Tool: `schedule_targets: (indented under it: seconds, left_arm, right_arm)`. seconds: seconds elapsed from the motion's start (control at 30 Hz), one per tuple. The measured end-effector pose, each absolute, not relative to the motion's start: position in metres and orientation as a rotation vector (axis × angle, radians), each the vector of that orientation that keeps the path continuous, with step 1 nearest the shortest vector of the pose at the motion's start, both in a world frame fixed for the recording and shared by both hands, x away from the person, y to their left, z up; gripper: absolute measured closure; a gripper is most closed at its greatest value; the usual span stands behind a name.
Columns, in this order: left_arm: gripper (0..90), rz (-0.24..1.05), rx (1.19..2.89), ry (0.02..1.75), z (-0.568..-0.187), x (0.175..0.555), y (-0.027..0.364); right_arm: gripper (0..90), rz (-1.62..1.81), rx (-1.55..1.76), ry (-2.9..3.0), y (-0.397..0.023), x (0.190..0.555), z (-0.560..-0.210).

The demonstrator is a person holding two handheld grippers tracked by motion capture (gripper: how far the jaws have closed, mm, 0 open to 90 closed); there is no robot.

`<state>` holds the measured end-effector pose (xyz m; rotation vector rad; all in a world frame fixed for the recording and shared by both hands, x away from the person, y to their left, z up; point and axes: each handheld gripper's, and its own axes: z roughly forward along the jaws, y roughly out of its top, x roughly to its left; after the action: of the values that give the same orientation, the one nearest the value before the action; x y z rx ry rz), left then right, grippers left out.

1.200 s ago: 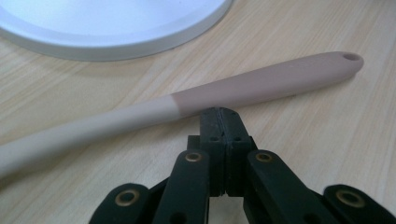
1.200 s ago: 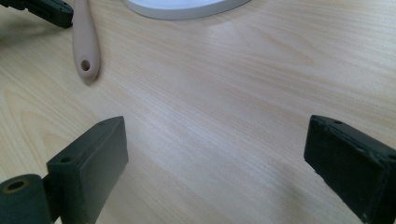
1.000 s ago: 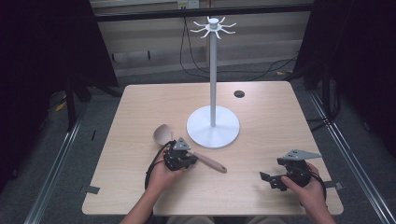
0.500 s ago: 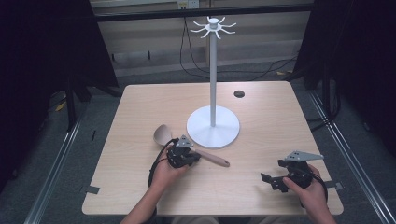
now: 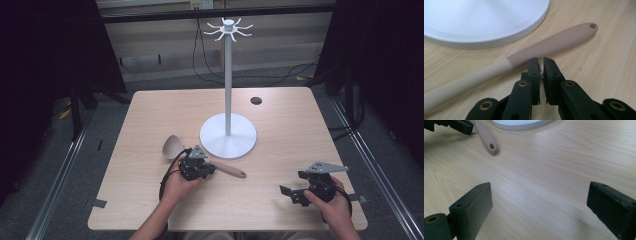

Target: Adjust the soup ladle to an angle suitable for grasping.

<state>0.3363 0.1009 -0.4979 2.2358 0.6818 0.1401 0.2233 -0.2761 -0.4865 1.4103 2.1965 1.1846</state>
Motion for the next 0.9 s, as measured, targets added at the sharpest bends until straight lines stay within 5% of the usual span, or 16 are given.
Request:
schedule_targets:
  seconds: [0.53, 0.63, 0.73, 0.9]
  left_arm:
    - [78.7, 0.232, 2.237, 0.702, -0.477, 0.349, 0.138]
    - [73.2, 0.246, 2.282, 0.682, -0.477, 0.353, 0.140]
    - [51.8, 0.260, 2.323, 0.647, -0.479, 0.355, 0.138]
    - [42.0, 0.264, 2.363, 0.602, -0.480, 0.357, 0.133]
  right_arm:
    - [5.9, 1.193, 1.386, 2.217, -0.270, 0.229, -0.484]
    - [5.9, 1.198, 1.385, 2.217, -0.271, 0.229, -0.485]
    - [5.9, 1.197, 1.390, 2.212, -0.272, 0.229, -0.484]
    - [5.9, 1.200, 1.395, 2.207, -0.272, 0.228, -0.484]
